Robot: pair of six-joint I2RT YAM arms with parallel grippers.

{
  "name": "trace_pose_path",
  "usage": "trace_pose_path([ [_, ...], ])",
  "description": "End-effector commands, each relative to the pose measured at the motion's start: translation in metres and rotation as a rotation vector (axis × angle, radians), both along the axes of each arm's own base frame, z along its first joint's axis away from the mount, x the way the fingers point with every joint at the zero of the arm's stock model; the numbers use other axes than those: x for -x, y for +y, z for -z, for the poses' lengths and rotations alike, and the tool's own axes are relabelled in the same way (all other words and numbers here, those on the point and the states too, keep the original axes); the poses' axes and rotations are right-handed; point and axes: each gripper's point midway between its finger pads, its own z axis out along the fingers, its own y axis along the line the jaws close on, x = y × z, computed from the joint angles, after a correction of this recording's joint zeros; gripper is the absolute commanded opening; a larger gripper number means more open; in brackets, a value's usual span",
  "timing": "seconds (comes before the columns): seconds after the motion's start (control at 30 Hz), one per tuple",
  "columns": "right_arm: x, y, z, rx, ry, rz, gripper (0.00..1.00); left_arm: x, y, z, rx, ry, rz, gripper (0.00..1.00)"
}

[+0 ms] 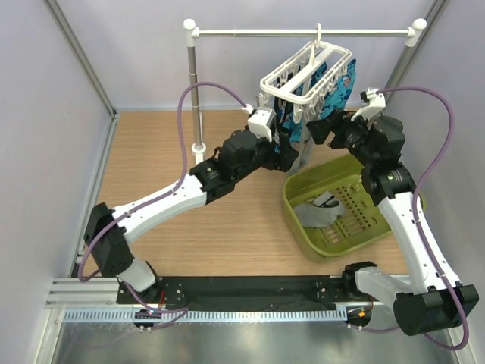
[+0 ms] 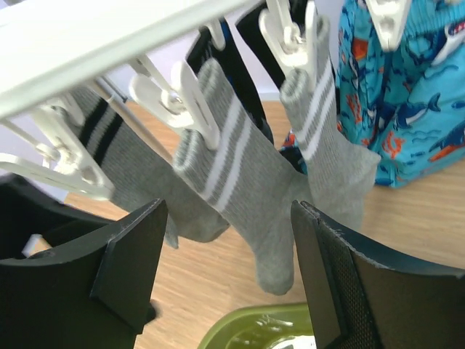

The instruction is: Remove the socks clipped to the hanger

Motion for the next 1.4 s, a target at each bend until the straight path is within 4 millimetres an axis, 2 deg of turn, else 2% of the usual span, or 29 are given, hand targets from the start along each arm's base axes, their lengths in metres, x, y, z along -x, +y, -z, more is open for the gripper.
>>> trace_pose_path([
  [0.0, -0.002, 0.004, -0.048, -0.027, -0.188, -0.025, 0.76, -0.028, -0.01, -0.026, 0.038, -0.17, -0.05, 0.79],
  [0.1, -0.006, 0.004, -0.057, -0.041, -0.217, -0.019, 0.75, -0.042, -0.015, -0.024, 0.032, -0.195, -0.094, 0.77],
  [0.13, -0.006, 0.003, -0.062, -0.041, -0.227, -0.014, 0.75, -0.047, -0.019, -0.016, 0.02, -0.191, -0.104, 0.76],
  [0.2, -0.007, 0.001, -0.064, -0.036, -0.222, -0.002, 0.75, -0.053, -0.021, -0.019, 0.035, -0.212, -0.122, 0.75],
  [0.27, -0.008, 0.0, -0.067, -0.034, -0.227, 0.001, 0.75, -0.055, -0.027, -0.014, 0.04, -0.222, -0.12, 0.75],
  [0.4, -0.009, 0.0, -0.074, -0.036, -0.239, 0.003, 0.75, -0.058, -0.039, -0.017, 0.049, -0.281, -0.112, 0.74],
  [0.57, -0.008, 0.005, -0.077, -0.056, -0.235, -0.019, 0.74, -0.066, -0.051, -0.004, 0.04, -0.286, -0.109, 0.73],
  [0.67, -0.006, 0.004, -0.08, -0.065, -0.239, -0.015, 0.73, -0.068, -0.057, -0.003, 0.059, -0.275, -0.112, 0.7],
  [0.8, 0.002, 0.001, -0.085, -0.067, -0.257, -0.004, 0.73, -0.073, -0.063, 0.008, 0.043, -0.267, -0.146, 0.66],
  [0.9, 0.005, 0.002, -0.078, -0.065, -0.233, -0.01, 0.73, -0.075, -0.064, 0.014, 0.021, -0.275, -0.178, 0.61],
  [1.0, 0.004, 0.002, -0.075, -0.074, -0.217, -0.008, 0.73, -0.076, -0.067, 0.016, 0.022, -0.277, -0.184, 0.52],
  [1.03, 0.004, 0.001, -0.074, -0.074, -0.216, -0.005, 0.72, -0.076, -0.067, 0.017, 0.023, -0.277, -0.194, 0.43],
  [1.1, 0.006, 0.001, -0.074, -0.079, -0.21, -0.004, 0.72, -0.075, -0.069, 0.016, 0.028, -0.278, -0.196, 0.31],
  [1.13, 0.007, 0.0, -0.078, -0.084, -0.218, 0.001, 0.72, -0.075, -0.069, 0.018, 0.027, -0.277, -0.196, 0.21],
  [1.2, 0.008, -0.002, -0.079, -0.084, -0.21, 0.011, 0.71, -0.071, -0.069, 0.014, 0.028, -0.285, -0.196, 0.1],
  [1.23, 0.009, -0.003, -0.08, -0.087, -0.199, 0.018, 0.7, -0.069, -0.069, 0.015, 0.016, -0.291, -0.195, 0.0],
  [1.3, 0.009, -0.004, -0.086, -0.091, -0.192, 0.03, 0.7, -0.066, -0.067, 0.013, 0.008, -0.301, -0.199, 0.0],
  [1.37, 0.008, -0.008, -0.079, -0.086, -0.145, 0.052, 0.7, -0.065, -0.063, 0.008, 0.02, -0.303, -0.211, 0.0],
])
